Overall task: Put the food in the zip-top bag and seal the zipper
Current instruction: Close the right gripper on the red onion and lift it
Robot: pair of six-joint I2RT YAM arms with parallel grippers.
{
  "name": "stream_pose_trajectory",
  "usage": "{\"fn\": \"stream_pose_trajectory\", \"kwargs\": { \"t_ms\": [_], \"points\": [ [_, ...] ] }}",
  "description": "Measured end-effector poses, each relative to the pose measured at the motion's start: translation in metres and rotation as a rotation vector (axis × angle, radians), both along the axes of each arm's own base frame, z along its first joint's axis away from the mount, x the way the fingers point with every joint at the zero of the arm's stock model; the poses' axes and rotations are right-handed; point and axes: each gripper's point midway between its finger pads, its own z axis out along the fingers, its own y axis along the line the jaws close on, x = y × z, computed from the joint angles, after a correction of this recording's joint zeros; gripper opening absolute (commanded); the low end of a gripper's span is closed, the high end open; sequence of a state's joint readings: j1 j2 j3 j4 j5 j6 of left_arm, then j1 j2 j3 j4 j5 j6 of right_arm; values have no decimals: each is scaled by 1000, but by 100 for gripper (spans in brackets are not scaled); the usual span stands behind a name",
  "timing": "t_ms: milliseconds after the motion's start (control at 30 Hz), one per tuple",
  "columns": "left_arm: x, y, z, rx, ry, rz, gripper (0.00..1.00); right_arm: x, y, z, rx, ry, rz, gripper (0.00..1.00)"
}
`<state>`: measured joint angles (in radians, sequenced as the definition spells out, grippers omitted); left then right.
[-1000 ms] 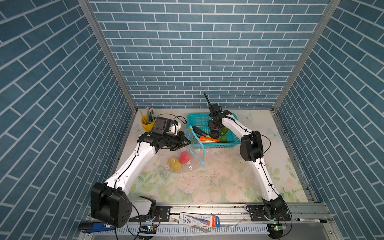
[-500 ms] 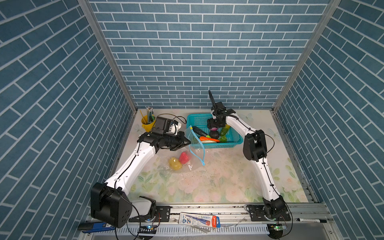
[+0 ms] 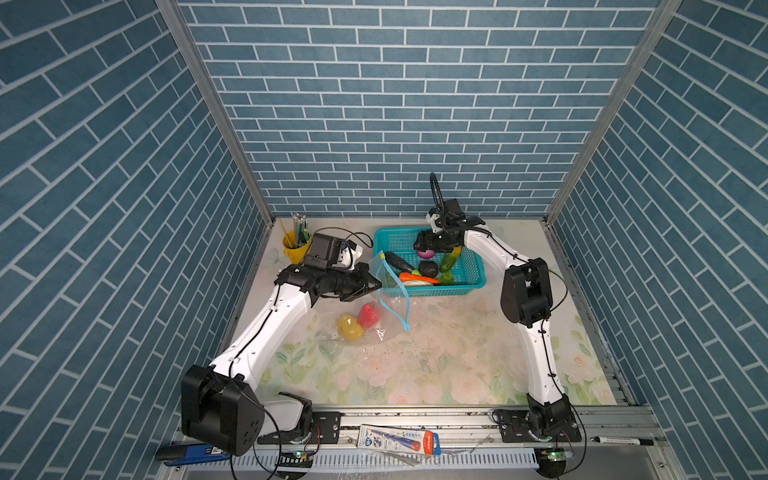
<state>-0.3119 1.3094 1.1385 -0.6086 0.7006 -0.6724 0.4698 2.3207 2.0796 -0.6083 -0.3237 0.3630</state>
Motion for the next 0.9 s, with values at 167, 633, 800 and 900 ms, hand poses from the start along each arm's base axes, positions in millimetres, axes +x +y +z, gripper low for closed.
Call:
{"fn": "stream_pose_trajectory", "kwargs": {
  "t_ms": [167,633,800,900],
  "points": [
    [0,0,0,0,0,0,0,-15,5,18,90,21,2,61],
    [0,0,0,0,0,1,0,-73,-1,73,271,50,6,58],
    [0,0,0,0,0,1,0,-99,-5,88,298,40,37,56],
    [0,0,0,0,0,1,0,-118,-4,97,310,38,65,55]
  ]
}}
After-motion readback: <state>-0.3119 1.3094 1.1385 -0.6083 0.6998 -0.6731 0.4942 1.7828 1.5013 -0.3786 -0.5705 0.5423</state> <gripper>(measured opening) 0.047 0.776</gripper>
